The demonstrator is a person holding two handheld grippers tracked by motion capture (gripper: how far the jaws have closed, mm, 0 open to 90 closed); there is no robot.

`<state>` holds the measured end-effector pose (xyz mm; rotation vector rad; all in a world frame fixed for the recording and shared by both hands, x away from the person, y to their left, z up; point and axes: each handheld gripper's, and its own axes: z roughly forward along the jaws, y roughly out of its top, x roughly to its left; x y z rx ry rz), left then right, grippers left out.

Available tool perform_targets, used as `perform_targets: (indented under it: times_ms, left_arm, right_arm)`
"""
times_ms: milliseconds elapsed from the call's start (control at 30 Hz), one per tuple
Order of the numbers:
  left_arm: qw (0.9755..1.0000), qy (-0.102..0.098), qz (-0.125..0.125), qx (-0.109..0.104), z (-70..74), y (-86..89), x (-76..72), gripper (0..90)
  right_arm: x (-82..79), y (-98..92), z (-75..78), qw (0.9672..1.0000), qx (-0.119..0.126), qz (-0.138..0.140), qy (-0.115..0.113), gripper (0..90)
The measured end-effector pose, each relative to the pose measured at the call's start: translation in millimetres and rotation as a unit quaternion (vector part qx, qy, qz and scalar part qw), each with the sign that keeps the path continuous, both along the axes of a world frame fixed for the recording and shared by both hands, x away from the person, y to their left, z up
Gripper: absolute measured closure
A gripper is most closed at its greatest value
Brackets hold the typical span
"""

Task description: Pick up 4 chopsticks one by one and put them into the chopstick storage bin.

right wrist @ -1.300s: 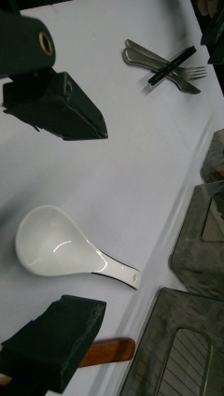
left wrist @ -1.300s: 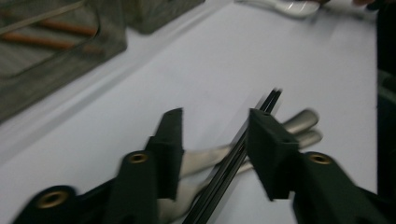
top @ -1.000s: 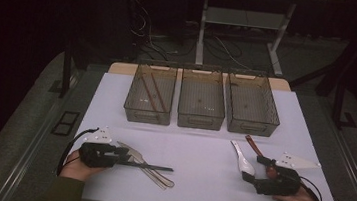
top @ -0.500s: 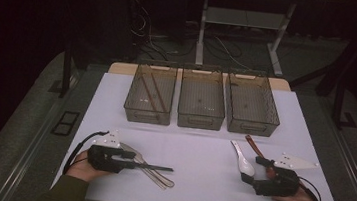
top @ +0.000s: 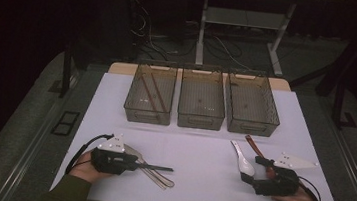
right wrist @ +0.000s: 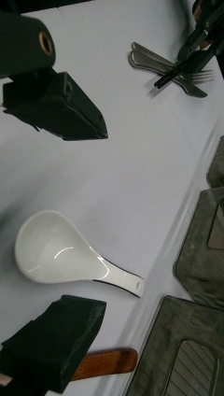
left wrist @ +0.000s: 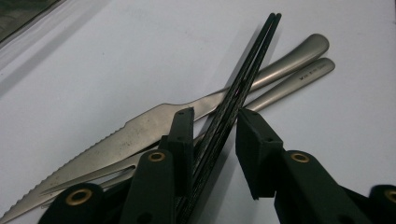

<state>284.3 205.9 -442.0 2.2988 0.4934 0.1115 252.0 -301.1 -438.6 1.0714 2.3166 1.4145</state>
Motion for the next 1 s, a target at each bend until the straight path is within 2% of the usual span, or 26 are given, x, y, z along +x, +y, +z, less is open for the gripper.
perform_targets:
  times_ms: [467, 1000]
  left_arm:
    - [1.0000, 0.000, -0.006, 0.007, 0.5, -0.8, -1.2, 73.3]
    - [0.9997, 0.022, -0.008, 0.000, 1.9, -3.0, -1.0, 79.5]
  right_arm:
    - [0.2, -0.2, 0.0, 1.0000, 0.000, -0.001, -0.001, 14.1]
    - [0.3, -0.5, 0.1, 1.0000, 0.000, -0.001, -0.001, 14.1]
